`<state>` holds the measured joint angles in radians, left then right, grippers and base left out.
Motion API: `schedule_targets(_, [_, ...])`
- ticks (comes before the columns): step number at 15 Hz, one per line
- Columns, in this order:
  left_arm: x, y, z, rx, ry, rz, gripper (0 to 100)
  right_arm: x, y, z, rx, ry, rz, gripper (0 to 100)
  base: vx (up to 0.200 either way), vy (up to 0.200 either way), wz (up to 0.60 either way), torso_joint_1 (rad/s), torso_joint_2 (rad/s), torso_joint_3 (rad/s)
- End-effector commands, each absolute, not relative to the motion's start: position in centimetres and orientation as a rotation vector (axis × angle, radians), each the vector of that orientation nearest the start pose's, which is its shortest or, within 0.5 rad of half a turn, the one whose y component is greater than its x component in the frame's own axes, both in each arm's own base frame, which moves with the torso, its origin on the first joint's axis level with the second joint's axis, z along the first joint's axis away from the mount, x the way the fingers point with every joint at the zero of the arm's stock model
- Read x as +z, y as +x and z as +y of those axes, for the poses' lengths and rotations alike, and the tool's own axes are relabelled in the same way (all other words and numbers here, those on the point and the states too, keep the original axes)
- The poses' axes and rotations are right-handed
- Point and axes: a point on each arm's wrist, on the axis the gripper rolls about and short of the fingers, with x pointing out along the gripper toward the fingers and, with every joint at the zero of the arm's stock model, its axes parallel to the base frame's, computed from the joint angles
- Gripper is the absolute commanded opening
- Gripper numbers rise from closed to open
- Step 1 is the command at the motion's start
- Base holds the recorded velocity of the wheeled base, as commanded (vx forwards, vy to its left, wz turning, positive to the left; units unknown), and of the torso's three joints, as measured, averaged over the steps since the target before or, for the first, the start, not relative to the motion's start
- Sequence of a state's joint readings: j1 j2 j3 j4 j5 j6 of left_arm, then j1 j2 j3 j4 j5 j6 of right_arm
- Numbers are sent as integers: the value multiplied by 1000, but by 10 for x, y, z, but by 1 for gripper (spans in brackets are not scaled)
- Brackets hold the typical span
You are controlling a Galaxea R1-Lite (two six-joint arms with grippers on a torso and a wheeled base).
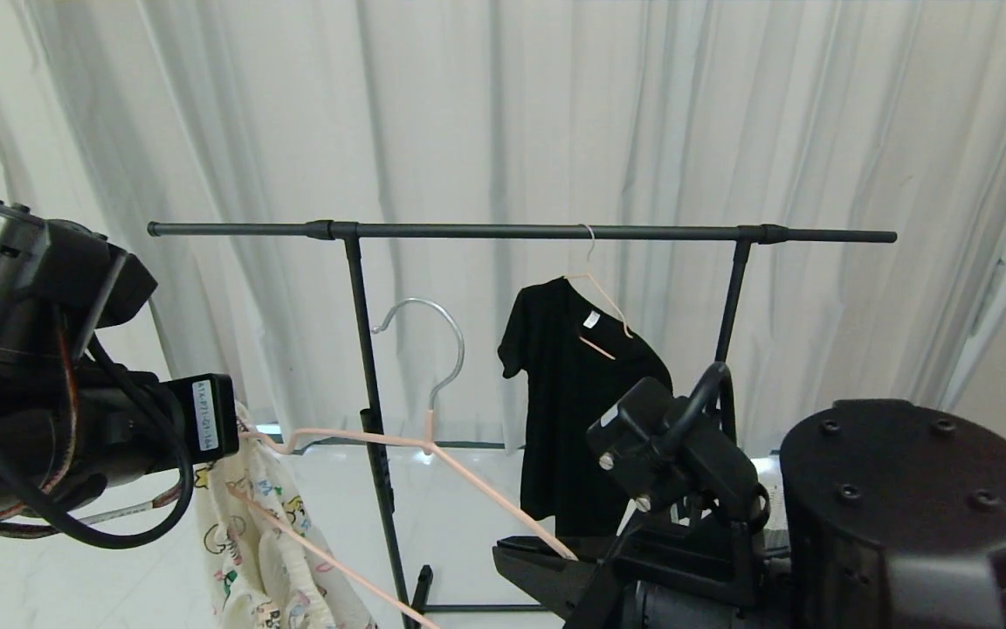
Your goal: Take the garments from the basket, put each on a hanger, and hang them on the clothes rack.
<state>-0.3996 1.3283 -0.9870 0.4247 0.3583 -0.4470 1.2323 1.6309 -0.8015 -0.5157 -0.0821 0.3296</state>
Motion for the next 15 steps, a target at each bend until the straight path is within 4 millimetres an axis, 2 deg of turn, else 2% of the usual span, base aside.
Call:
schedule_targets(1, [229,184,-72,143,-124,712,0,184,100,279,1074,78,457,0,0,0,0,0,0,0])
schedule_targets(4, [231,181,-77,119,-128,706,0,182,102,284,1064,74,460,0,0,0,0,0,0,0])
schedule_targets(7, [241,169,-99,9,-176,680,0,181,104,290,1065,72,461,0,0,0,0,0,0,0])
schedule_targets(10, [259,162,-116,-108,-228,649,0,179,105,294,1065,70,465,0,0,0,0,0,0,0])
schedule_targets(15, [278,156,-127,-197,-259,607,0,177,111,313,1062,92,470,0,0,0,0,0,0,0])
